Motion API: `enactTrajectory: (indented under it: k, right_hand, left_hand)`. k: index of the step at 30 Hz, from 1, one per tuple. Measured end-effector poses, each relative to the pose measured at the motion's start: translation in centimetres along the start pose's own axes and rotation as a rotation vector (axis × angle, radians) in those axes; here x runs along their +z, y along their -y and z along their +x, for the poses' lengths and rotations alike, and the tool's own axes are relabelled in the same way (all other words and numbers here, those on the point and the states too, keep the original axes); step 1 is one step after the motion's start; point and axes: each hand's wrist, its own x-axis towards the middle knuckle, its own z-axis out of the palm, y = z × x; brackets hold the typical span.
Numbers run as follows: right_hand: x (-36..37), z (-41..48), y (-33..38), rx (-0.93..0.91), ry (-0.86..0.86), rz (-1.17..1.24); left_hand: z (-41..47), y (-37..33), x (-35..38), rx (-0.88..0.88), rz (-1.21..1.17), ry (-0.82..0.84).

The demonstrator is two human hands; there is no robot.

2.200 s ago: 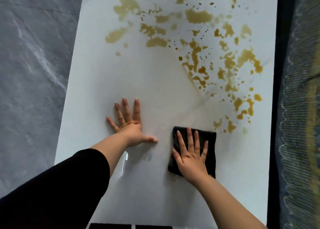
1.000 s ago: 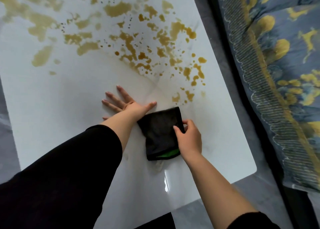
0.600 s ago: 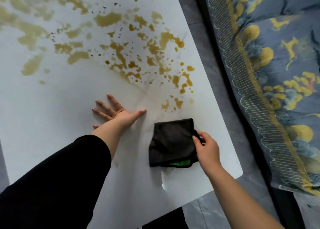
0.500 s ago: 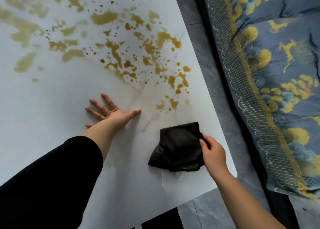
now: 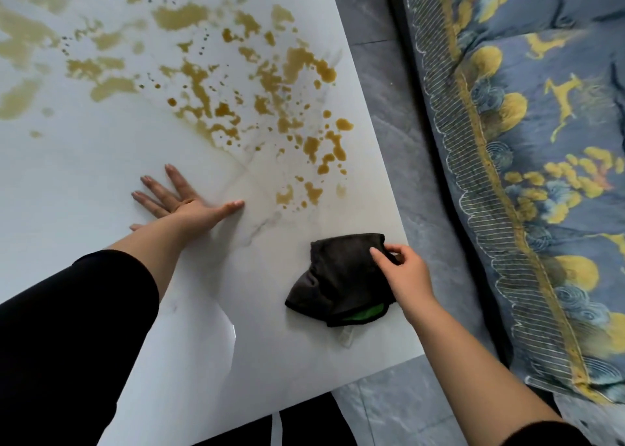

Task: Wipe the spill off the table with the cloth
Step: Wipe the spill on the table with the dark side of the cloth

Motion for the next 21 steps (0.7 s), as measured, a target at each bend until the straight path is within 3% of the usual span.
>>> enactTrajectory:
  k: [2,4,8,12,17,21]
  right_hand:
    - [0.6,0.6,0.4,0.026,-0.038,0.025]
    - [1.2,0.6,0.8,-0.071,-0.079,-0.076]
    - [2.3,-1.1,2.9,-0.487,-0.235,-0.292]
    - [2.9,-2.1,6.0,-0.789,-0.225,-0.34]
    - [2.1,-2.6,9.3,-0.75,-0.19,-0.502]
    - [0.8,-6.8,11.3,-0.797,-0.07,-0.399]
  left_hand:
    - [0.0,0.1,0.0,0.007,0.004,0.002]
    - [-0.2,0.1,0.0,0.015,0.002,0.004]
    - [-0.6,-0.1,-0.2,0.018,-0.028,0.022]
    - [-0.7,-0.3,-0.5,0.018,-0.032,0.048]
    - [-0.6,-0.2,-0.4,0.012,-0.032,0.048]
    - [-0.6,-0.2,-0.5,0.012,-0.033,0.061]
